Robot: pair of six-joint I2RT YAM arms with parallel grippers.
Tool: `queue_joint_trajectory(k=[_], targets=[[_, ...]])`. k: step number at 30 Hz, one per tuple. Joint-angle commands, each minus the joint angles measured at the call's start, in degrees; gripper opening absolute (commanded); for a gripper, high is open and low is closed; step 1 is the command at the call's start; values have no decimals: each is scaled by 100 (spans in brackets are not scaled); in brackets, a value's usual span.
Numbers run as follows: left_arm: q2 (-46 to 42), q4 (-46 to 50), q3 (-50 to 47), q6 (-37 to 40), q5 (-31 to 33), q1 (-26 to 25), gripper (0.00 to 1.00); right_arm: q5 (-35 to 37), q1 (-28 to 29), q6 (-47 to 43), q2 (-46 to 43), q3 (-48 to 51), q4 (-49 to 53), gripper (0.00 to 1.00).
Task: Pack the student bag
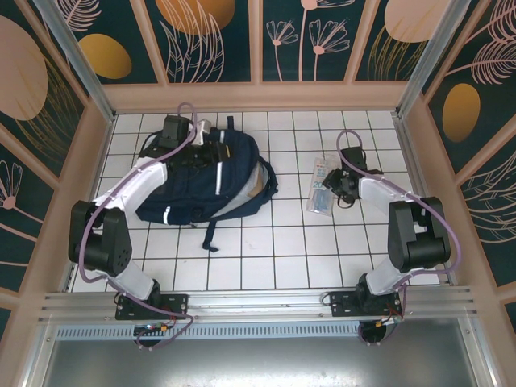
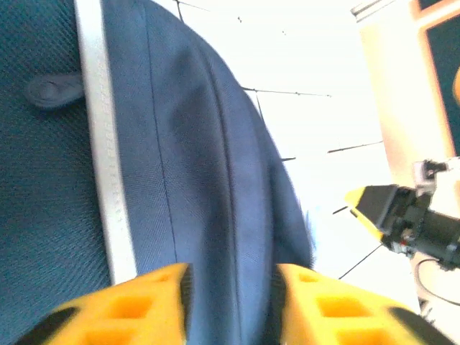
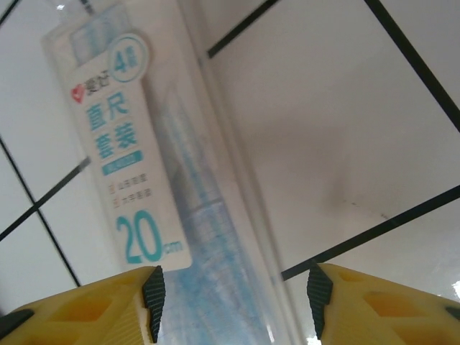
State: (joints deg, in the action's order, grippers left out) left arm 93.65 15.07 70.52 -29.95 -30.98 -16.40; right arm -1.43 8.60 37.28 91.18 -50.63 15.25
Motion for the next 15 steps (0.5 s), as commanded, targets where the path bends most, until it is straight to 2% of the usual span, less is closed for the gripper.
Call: queue_joint_trajectory(k=[1,5,8,15], targets=[[157,172,293,51,252,-213,52,-392,-143,-165,68,219,-407,58],[413,-14,533,-155,250,-645,49,-680,-222,-272,100,381,-664,57],[875,-255,688,-349,181,-1078,40,-922,-304,-358,150,483,-857,57],[2259,-418,1626,-537,330,-2031,26,-1284,-475,-517,314,589,-1125,53]])
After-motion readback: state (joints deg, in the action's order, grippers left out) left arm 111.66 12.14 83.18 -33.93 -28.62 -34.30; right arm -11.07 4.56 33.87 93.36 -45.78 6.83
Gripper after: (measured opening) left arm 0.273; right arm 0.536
